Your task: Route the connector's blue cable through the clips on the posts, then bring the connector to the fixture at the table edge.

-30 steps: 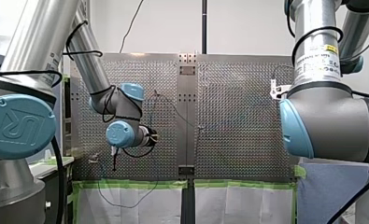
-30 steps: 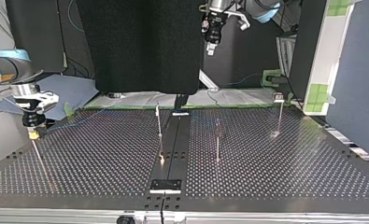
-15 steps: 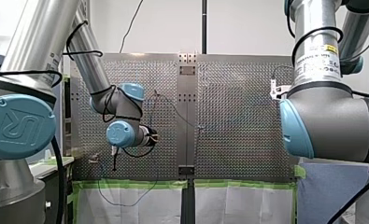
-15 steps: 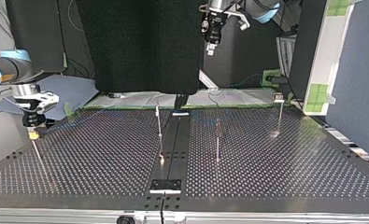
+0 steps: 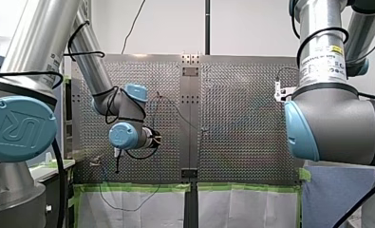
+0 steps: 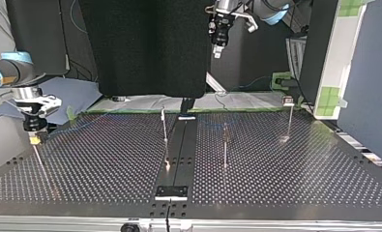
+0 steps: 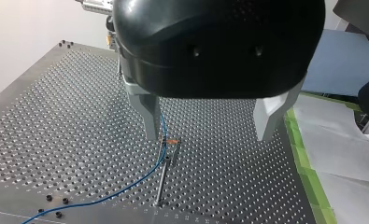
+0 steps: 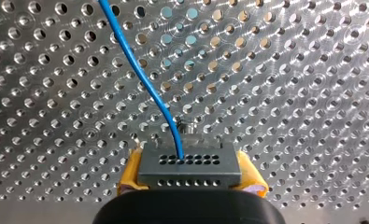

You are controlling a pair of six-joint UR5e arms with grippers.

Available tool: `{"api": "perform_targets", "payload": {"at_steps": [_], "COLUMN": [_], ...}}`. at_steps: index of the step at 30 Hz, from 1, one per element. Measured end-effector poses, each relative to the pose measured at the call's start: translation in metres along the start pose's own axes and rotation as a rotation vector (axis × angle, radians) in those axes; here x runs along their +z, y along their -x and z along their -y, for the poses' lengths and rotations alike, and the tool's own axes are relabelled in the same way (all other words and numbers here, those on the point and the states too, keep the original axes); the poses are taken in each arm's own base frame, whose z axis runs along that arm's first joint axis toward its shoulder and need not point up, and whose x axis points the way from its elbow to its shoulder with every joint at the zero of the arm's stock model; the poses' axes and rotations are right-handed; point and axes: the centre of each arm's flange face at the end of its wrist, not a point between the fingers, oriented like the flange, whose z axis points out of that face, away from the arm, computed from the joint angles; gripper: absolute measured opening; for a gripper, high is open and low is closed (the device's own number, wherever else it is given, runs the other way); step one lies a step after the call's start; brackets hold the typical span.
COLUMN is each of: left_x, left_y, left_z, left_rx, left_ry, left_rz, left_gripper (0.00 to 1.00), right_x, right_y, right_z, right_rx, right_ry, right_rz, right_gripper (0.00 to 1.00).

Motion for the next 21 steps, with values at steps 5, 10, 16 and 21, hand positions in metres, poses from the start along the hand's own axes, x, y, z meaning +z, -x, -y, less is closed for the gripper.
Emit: {"api": "perform_targets", "payload": {"at_steps": [5,10,16,21], "left_x": [0.0002,0.0006,0.0007,0.0007], "left_y": [0.0004,0.0006,0.0008,0.0008], "left_z": [0.0002,0.0005,0.0005,0.0005], "left_rx": [0.000,0.002,0.003,0.004], "left_ry": [0.000,-0.001,-0.001,0.000], "left_rz": [0.001,0.001,0.002,0.001], "left_gripper": [0.99,0.99,0.99,0.99], "right_x": [0.0006,0.0005,-0.0047,-0.0046], "right_y": [0.0001,0.0005,0.0031,0.0031], "right_z": [0.0013,0.0016,-0.0059,-0.0054], "right_rx": [-0.005,-0.006,0.012,0.012], "right_ry": [-0.002,-0.004,0.004,0.003], "right_rz": [0.000,0.001,0.029,0.029], "right_gripper": [0.00,0.00,0.52,0.79]}}
